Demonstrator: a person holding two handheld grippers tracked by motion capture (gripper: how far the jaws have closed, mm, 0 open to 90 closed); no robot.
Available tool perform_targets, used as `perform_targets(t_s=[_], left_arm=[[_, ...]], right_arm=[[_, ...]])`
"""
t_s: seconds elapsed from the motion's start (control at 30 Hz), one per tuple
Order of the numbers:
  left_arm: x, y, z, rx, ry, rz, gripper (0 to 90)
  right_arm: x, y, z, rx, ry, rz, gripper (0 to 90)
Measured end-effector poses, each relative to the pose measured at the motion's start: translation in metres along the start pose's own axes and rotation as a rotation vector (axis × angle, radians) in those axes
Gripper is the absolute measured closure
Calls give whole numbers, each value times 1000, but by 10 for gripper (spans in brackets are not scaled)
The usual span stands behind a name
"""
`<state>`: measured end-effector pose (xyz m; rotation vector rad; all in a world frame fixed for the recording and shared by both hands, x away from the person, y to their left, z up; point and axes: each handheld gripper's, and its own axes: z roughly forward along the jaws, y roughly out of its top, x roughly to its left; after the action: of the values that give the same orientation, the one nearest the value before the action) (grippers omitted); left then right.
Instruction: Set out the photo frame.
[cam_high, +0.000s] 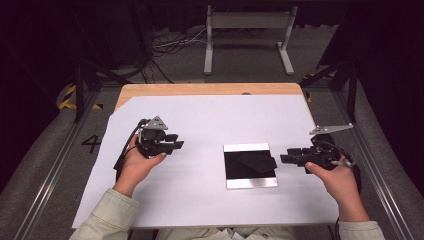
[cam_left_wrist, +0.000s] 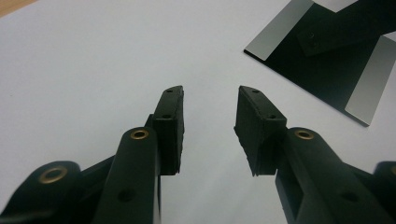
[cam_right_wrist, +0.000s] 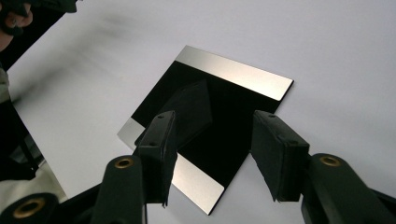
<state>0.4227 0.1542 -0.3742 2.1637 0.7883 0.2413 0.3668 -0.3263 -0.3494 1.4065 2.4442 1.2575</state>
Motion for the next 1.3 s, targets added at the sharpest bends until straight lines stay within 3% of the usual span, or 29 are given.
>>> perform_targets(t_s=[0.07,0.13,0.2,0.4,0.6,1.3], left_arm=[[0,0,0,0,-1,-3,626],[0,-1,-1,-3,1,-6,625],[0,-2,-1,1,4,-8,624],[0,-3,-2,-1,7,-13,624],[1,-4,-2,5,11,-12,623],[2,-5,0,10,12,-17,623]], right_arm=[[-1,0,0,-2,0,12,509],[-8,1,1,-7,11,79,521],[-12,2,2,-8,17,114,523],[-18,4,5,0,33,184,543],[-25,3,13,5,85,273,550],[-20,2,45,100,174,313,464]])
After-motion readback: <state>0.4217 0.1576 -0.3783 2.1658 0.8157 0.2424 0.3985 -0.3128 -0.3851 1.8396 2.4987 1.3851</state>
